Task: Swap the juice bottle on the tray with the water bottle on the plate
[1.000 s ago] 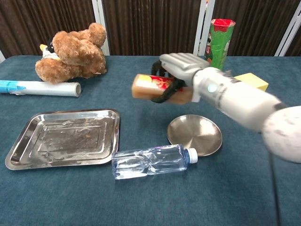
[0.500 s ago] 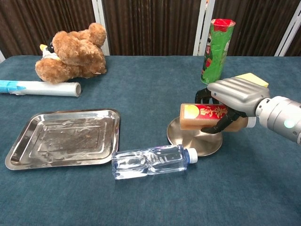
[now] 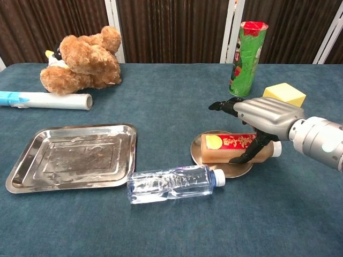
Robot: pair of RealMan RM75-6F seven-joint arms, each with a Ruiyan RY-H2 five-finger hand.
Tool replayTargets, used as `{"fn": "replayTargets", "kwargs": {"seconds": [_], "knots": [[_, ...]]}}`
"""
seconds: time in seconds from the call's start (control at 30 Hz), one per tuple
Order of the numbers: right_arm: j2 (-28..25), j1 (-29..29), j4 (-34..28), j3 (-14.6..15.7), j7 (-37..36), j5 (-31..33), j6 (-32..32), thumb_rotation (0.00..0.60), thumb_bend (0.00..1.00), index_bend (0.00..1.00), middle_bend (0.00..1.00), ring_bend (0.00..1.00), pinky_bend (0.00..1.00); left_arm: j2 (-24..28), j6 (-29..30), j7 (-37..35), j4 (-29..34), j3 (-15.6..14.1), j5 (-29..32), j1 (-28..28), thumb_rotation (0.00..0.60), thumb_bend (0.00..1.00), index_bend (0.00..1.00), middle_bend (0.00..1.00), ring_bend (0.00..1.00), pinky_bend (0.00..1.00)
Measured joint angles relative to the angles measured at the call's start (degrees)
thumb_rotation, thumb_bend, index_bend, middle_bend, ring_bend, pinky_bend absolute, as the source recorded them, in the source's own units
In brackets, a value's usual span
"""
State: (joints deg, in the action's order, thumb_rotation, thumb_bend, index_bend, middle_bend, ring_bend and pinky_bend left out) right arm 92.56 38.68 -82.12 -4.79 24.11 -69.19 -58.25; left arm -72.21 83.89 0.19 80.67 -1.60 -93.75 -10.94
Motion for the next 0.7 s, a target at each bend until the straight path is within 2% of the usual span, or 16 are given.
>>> {"fn": "replayTargets", "kwargs": {"seconds": [0.17,0.23,0.33,0.4,0.47,0.6,0.7], "knots": [[-3.38,-1.22,-5.52,0.02,-2.12,-0.71,-0.87,0.6,0.18,0.0,0.09,0.05,0.31,0.87,-0.1,-3.16,1.1,-0.84,-1.43,-0.26,0.6,0.37,0.0,0.0,0.0,0.04],[-6.28,-2.57,-9.1,0.65,-3.95,-2.65,-2.51,0.6,0.18,0.0,0.05,0.01,0.23,1.29,0.14,-5.21,1.64,-1.6,-3.38,-0.57,0.6,0.37,0.0,0.0,0.0,0.04],[-10.93,-5.75,-12.71,2.95,-6.18,-7.61,-6.96,0.6,0.18,0.0,0.02,0.0,0.15,1.8,0.37,-6.48,2.74,-2.74,-7.5,-1.5,0.6,0.37,0.0,0.0,0.0,0.04],[-13.29,-8.88,-13.59,5.23,-7.63,-11.23,-11.54,0.6,0.18,0.0,0.01,0.0,0.13,2.05,0.05,-6.62,3.99,-3.37,-10.12,-2.6,0.6,0.37,0.0,0.0,0.0,0.04],[-14.63,-12.25,-13.16,7.47,-8.86,-14.05,-16.12,0.6,0.18,0.0,0.01,0.0,0.1,2.32,-1.31,-6.47,6.0,-3.94,-12.25,-4.22,0.6,0.37,0.0,0.0,0.0,0.04],[-16.15,-20.98,-8.53,11.49,-14.59,-18.47,-26.92,0.6,0.18,0.0,0.01,0.0,0.07,2.35,-5.74,-5.03,10.81,-4.56,-14.14,-7.27,0.6,0.36,0.0,0.0,0.0,0.04],[-17.68,-23.98,-6.49,12.83,-19.35,-21.71,-30.8,0.6,0.18,0.0,0.0,0.0,0.07,0.94,-9.69,-4.29,14.61,-4.86,-15.21,-9.71,0.6,0.36,0.0,0.0,0.0,0.04]]}}
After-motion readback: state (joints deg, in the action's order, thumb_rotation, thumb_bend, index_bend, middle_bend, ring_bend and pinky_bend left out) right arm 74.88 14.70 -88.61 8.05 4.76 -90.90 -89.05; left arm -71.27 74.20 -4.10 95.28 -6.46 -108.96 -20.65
